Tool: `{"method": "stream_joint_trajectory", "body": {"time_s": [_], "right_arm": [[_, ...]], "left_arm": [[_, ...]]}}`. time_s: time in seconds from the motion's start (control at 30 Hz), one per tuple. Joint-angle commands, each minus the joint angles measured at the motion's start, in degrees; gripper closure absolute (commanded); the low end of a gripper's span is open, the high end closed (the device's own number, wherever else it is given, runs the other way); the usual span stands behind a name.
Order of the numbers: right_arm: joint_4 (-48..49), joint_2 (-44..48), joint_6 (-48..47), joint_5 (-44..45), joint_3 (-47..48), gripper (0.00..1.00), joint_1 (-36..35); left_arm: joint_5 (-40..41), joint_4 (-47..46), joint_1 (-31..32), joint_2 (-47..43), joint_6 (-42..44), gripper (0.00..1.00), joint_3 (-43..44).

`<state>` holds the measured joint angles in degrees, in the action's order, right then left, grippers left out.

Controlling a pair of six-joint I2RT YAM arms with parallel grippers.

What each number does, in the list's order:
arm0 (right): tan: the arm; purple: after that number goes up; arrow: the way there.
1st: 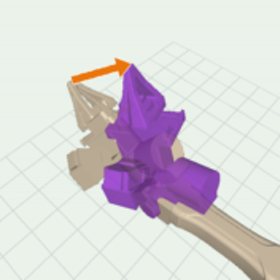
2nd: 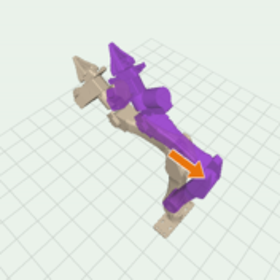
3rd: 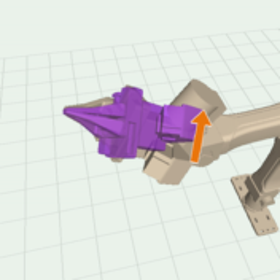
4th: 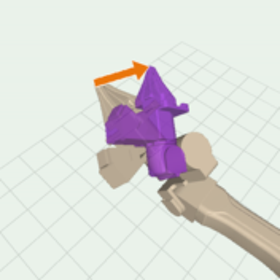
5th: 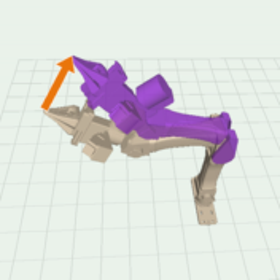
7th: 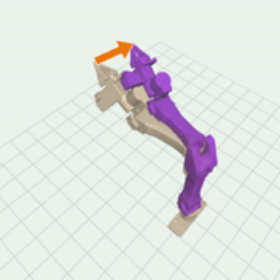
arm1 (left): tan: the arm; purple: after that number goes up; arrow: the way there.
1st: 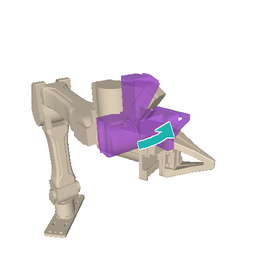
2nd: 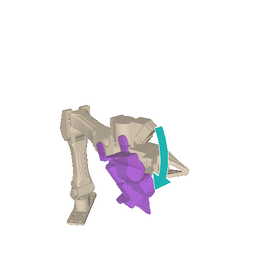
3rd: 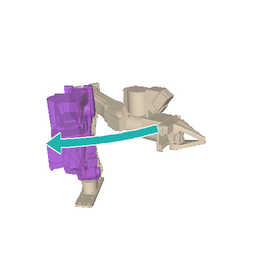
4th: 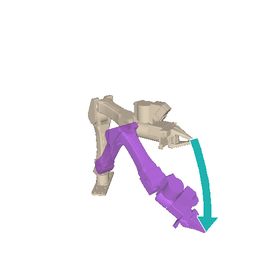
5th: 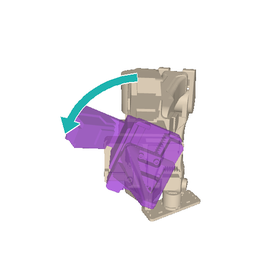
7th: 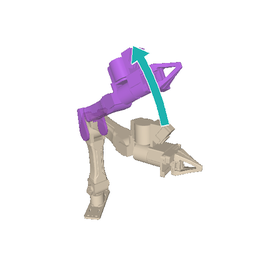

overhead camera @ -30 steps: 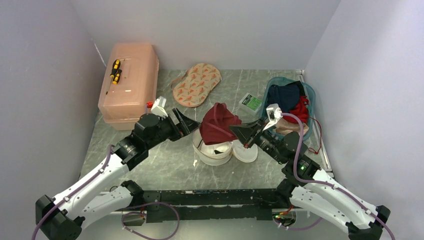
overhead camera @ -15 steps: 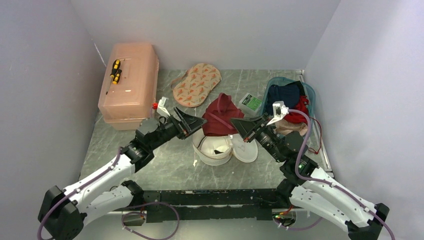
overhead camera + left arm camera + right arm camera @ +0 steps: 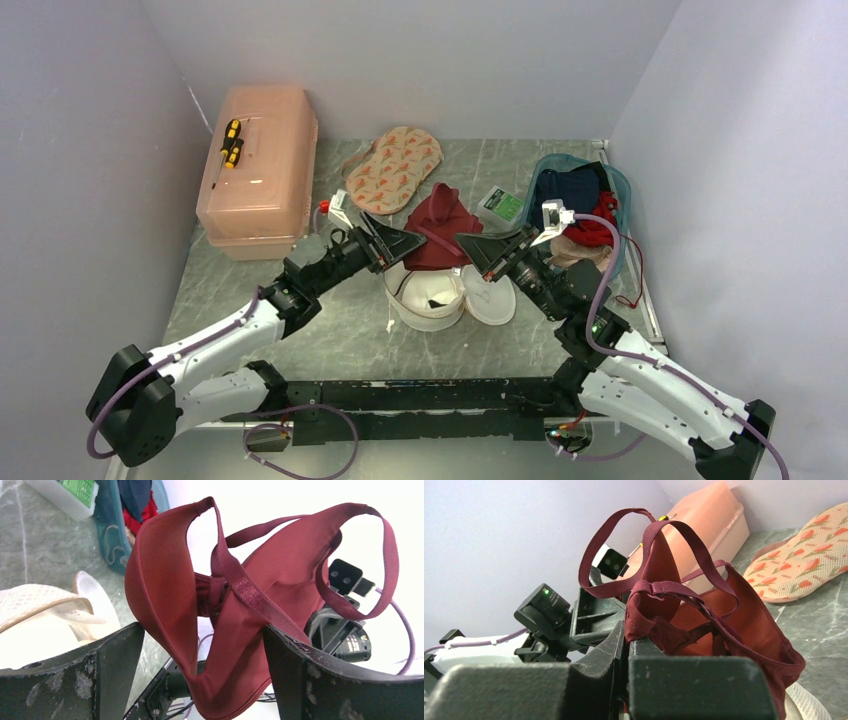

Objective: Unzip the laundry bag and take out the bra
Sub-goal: Place the bra in the bin.

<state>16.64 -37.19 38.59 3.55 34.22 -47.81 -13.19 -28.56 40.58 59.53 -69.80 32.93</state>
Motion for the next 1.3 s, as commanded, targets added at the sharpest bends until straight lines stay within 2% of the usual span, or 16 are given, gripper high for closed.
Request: {"method": "stream_joint_trajectory", "body": {"time_s": [0.0,0.1,0.2,0.4,0.5,0.73,0.77,0.8,0.83,0.87,0.97,1.0,1.17,1.27], "right_arm": [[4.86,0.30,1.82,-1.67,-0.23,1.00,-0.01],[5.47,0.28,2.50,-1.79,-1.10,1.00,0.00],[5.46,0.27,2.76,-1.72,-1.54,1.00,-0.01],[4.12,1.02,1.92,-0.56,-1.81,1.00,0.00],[3.10,1.40,1.50,0.33,-1.95,1.00,0.01],[-0.85,1.68,0.52,0.85,-0.97,1.00,0.00],[-2.44,1.68,-0.34,0.75,0.11,0.89,-0.04],[-4.73,1.70,-1.20,0.84,1.44,0.68,0.04],[-7.38,1.76,-2.10,1.04,2.90,0.53,0.10],[-9.86,1.69,-3.06,1.23,4.55,0.44,-0.01],[-18.75,1.36,-5.98,2.08,9.56,0.27,0.05],[-21.22,1.44,-6.96,2.62,10.70,0.18,0.01],[-26.96,4.98,-8.67,6.31,10.59,0.07,0.08],[-23.63,7.19,-7.26,4.51,7.20,0.05,0.17]], "left_arm": [[-0.27,-7.97,0.15,0.44,1.31,0.06,2.42],[-2.16,-10.11,0.18,2.08,0.87,0.08,3.37],[-3.76,-13.24,0.19,3.52,0.12,0.20,3.19],[-4.44,-15.25,0.25,3.47,-0.12,0.47,2.38],[-4.85,-15.25,0.20,3.19,0.41,0.63,2.45],[-4.99,-15.31,0.19,3.27,1.46,0.93,2.87],[-4.84,-15.17,0.16,3.20,1.69,0.96,2.93],[-4.56,-14.37,0.06,2.96,2.04,0.97,3.12],[-4.23,-13.28,0.02,2.58,2.59,0.97,3.37],[-3.92,-12.10,-0.02,2.16,3.21,0.97,3.64],[-2.87,-8.54,-0.67,0.68,4.90,0.97,4.47],[-2.68,-7.64,-1.12,0.11,5.20,0.97,4.67],[-3.54,-6.38,-4.26,-1.17,5.02,0.97,5.40],[-5.20,-8.11,-6.57,-0.88,3.09,0.97,6.08]]}}
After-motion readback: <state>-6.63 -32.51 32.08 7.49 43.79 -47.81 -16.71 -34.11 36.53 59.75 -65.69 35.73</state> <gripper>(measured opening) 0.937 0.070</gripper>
